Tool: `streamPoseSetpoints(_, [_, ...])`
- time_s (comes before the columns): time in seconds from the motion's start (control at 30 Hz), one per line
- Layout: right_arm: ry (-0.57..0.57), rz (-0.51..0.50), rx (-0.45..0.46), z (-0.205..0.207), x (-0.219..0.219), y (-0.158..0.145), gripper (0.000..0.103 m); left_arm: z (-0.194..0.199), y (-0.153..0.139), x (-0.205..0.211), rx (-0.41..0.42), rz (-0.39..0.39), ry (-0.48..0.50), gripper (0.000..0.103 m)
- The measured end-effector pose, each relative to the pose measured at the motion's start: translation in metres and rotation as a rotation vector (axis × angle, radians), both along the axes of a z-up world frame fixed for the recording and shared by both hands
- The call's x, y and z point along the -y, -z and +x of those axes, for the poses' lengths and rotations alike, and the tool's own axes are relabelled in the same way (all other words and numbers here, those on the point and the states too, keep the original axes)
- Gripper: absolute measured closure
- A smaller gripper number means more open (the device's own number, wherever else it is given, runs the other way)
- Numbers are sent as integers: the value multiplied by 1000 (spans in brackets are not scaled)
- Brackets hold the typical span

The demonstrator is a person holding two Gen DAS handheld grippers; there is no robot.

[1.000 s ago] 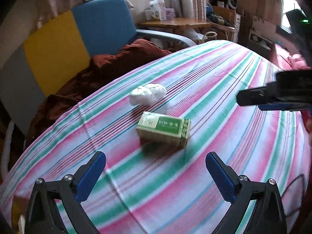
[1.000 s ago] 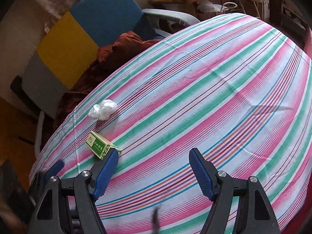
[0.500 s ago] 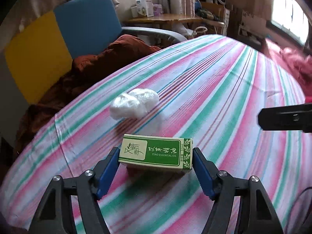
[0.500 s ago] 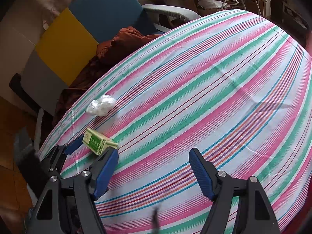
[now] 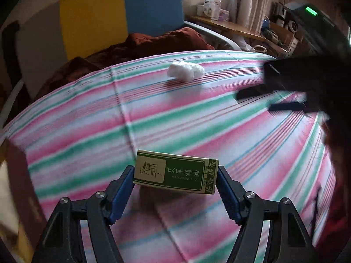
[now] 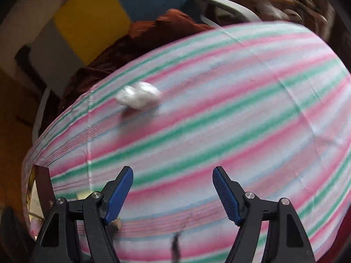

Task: Organize objects
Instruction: 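Grasp the small green box with the left gripper while the right grasps the white plastic bundle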

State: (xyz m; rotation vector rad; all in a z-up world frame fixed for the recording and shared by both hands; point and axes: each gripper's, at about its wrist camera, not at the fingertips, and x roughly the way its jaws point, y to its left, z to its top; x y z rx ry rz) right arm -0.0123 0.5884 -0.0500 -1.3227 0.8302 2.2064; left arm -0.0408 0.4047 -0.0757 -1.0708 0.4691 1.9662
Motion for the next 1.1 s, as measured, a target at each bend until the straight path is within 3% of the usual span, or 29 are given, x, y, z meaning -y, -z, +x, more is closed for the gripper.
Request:
streamPoseSetpoints(0.17, [-56, 96, 23, -58, -11, 0, 23, 4, 1, 29, 18, 23, -28, 30])
streamPoseSetpoints(0.4, [-43, 89, 85, -108, -29, 27, 23, -1, 4, 35, 43, 41, -38, 30])
streamPoseSetpoints(0.47, [-62, 65, 95, -114, -30, 35, 33, -2, 6, 34, 48, 45, -38, 30])
streamPoseSetpoints(0.5, [-78, 70, 110, -115, -27, 38, 57, -2, 6, 34, 51, 47, -39, 29])
streamPoseSetpoints(0.57, [-98, 113, 121, -112, -21, 38, 66, -3, 8, 34, 58, 49, -42, 29])
streamPoseSetpoints(0.8, [-153, 68, 91, -70, -2, 34, 66, 0, 12, 37, 43, 42, -55, 30])
streamPoseSetpoints(1.1, [-247, 55, 150, -19, 49, 39, 66, 13, 3, 47, -1, 39, -63, 31])
